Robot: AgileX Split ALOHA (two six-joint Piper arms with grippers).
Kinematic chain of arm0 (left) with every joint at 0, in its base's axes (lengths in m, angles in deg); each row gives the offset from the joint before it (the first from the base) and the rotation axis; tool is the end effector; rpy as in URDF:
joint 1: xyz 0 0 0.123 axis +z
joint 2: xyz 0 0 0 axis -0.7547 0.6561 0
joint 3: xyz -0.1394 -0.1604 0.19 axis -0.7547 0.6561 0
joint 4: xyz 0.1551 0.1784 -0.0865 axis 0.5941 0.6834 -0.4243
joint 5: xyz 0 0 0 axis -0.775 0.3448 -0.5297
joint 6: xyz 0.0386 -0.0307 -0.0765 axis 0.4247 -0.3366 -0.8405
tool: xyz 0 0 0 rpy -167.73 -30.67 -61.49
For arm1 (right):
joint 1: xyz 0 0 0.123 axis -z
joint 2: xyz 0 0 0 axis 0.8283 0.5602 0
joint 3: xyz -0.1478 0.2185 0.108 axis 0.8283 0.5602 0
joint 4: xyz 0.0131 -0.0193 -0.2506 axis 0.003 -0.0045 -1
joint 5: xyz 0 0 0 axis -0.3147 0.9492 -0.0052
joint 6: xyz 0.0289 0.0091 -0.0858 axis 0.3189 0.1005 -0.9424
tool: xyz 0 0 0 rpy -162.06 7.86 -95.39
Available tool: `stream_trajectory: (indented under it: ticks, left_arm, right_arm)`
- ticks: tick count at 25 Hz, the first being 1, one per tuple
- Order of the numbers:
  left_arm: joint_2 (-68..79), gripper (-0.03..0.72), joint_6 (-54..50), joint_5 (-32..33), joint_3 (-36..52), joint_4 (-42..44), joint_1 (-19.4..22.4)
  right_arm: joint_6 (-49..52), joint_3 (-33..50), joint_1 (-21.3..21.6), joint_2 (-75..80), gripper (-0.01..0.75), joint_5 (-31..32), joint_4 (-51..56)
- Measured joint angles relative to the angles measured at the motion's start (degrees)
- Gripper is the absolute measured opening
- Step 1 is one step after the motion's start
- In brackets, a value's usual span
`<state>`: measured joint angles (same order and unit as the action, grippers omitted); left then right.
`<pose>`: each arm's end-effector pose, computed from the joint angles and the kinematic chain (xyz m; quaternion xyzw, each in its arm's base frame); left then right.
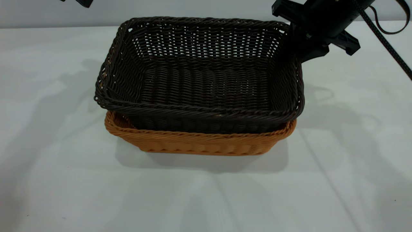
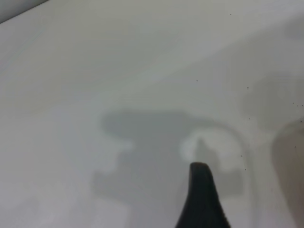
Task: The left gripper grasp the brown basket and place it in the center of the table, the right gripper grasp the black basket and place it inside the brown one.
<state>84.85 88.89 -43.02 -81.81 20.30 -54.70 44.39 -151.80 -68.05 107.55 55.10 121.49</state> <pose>0.4539 -0.0556 0.1814 0.2009 0.9228 -0.0217 0.3281 0.3831 0.1222 0.1008 0.0368 0.9628 0.2520 0.0901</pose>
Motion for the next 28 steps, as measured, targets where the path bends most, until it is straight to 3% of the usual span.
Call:
stream_trajectory:
  ticks: [5, 13, 16, 19, 28]
  left_arm:
    - [0.0, 0.47, 0.0, 0.0, 0.0, 0.0, 0.0]
    - [0.0, 0.47, 0.0, -0.05, 0.0, 0.0, 0.0]
    - [-0.53, 0.47, 0.0, -0.1, 0.0, 0.0, 0.0]
    - [-3.45, 0.47, 0.18, -0.1, 0.0, 0.0, 0.0]
    - [-22.29, 0.47, 0.18, 2.09, 0.0, 0.0, 0.0]
  right_arm:
    - [-0.05, 0.0, 0.0, 0.76, 0.136, -0.46, 0.51]
    - [-1.75, -0.11, 0.0, 0.76, 0.528, -2.7, 1.6]
    - [-2.76, -0.7, 0.0, 0.25, 0.625, -4.41, 0.13]
    - [-3.17, -1.85, 0.04, -1.73, 0.654, -6.25, -3.83]
    - [-3.17, -3.55, 0.21, -20.08, 0.643, -5.78, -14.44]
